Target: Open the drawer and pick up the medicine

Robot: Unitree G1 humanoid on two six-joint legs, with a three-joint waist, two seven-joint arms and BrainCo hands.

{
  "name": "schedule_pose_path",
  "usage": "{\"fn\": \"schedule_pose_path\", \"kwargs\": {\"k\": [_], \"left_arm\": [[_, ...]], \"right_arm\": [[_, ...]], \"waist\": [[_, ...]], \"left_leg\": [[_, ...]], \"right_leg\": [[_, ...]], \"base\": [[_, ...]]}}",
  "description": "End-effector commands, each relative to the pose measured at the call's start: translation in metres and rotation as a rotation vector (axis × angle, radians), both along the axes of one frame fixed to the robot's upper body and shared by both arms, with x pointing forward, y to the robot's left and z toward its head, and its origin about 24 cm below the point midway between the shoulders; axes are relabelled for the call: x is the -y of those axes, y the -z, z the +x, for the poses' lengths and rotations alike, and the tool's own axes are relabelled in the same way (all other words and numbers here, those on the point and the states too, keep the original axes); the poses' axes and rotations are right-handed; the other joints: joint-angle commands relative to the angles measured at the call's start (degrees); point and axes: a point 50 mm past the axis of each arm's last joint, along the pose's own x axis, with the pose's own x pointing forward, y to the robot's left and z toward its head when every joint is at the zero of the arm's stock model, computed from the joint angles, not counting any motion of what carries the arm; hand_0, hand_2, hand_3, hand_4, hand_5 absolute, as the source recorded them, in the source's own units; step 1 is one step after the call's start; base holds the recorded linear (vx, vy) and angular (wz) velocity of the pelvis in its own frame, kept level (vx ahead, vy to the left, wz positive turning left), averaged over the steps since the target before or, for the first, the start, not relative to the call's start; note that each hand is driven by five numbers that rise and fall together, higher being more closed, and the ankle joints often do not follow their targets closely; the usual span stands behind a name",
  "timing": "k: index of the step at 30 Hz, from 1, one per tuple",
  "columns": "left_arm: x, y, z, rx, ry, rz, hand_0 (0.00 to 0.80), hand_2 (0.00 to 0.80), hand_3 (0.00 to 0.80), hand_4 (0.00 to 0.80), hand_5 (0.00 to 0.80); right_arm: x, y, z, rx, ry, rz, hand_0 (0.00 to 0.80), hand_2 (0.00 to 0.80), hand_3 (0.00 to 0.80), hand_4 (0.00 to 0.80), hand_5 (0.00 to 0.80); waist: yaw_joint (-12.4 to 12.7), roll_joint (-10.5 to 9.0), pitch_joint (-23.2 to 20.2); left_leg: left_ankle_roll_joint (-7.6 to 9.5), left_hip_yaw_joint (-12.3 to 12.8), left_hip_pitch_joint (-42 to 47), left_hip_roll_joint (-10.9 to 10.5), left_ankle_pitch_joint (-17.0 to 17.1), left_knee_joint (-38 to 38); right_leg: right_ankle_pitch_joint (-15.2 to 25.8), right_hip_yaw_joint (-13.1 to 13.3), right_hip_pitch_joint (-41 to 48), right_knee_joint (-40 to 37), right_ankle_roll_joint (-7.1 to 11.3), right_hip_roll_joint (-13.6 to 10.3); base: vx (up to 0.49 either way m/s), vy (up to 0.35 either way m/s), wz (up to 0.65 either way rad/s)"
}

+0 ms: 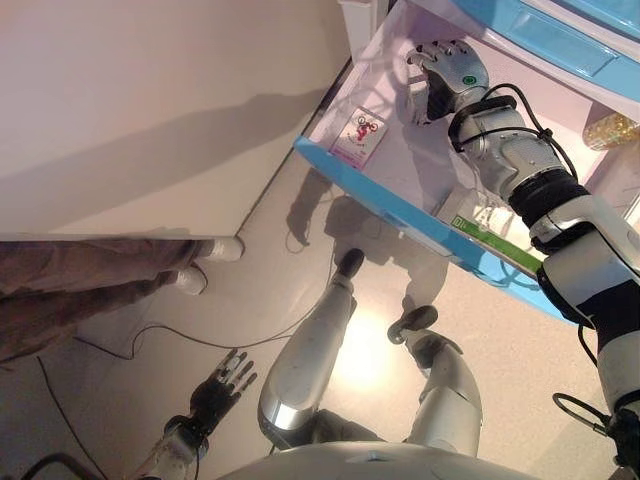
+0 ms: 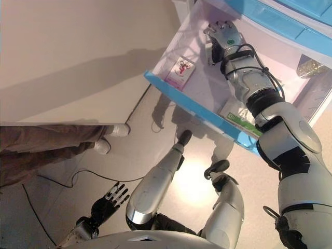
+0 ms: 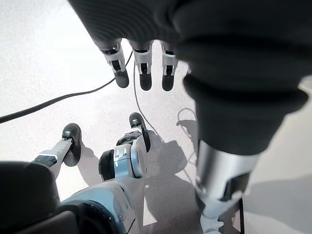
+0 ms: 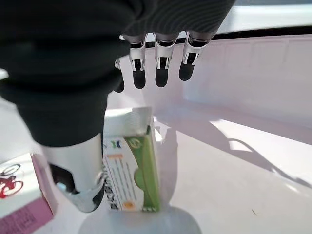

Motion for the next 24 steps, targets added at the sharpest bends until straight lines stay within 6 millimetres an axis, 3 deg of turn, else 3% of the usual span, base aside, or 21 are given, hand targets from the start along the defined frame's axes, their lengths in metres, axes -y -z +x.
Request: {"fn": "schedule_pose_path", "kwargs": {"k": [1,2,13,24], "left_arm": [[0.0,0.01,-0.041,-0.101,0.031,-0.001,0.0,0.0,0.0,0.0,0.0],[0.0,0.01,-0.041,-0.1,0.035,-0.002,0.0,0.0,0.0,0.0,0.0],[0.0,0.011,-0.04,-0.103,0.032,-0.001,0.0,0.0,0.0,0.0,0.0],[0.003,0.013,-0.039,-0.107,0.034,-0.002,0.0,0.0,0.0,0.0,0.0]], "right_arm": [[-0.02,-0.009,0.001,-0.01,-0.058,-0.046,0.05,0.05,0.05,0.05,0.05],[-0.02,-0.006,0.001,-0.029,-0.046,-0.05,0.0,0.0,0.0,0.0,0.0],[-0.008,0.015,0.007,-0.175,0.037,-0.006,0.0,0.0,0.0,0.0,0.0],[0.002,0.031,0.008,-0.187,0.071,-0.051,0.0,0.0,0.0,0.0,0.0]], "waist": [[1.39,2.82,-2.56],[1.42,2.88,-2.56],[1.61,2.98,-2.56],[1.55,3.1,-2.56]], "left_leg": [[4.0,3.88,1.16,-1.84,-4.05,-2.16],[4.05,3.87,1.13,-1.85,-4.03,-2.14],[4.03,4.27,0.31,-1.48,-3.81,-1.95],[4.13,4.21,-0.6,-1.47,-3.94,-1.52]], "right_leg": [[-3.34,1.8,1.55,5.33,1.14,2.59],[-3.38,1.76,1.42,5.51,1.09,2.56],[-3.25,1.56,0.76,5.92,0.97,2.39],[-3.19,1.65,-0.06,6.06,0.96,2.62]], "base": [[0.0,0.0,0.0],[0.0,0.0,0.0],[0.0,0.0,0.0],[0.0,0.0,0.0]]}}
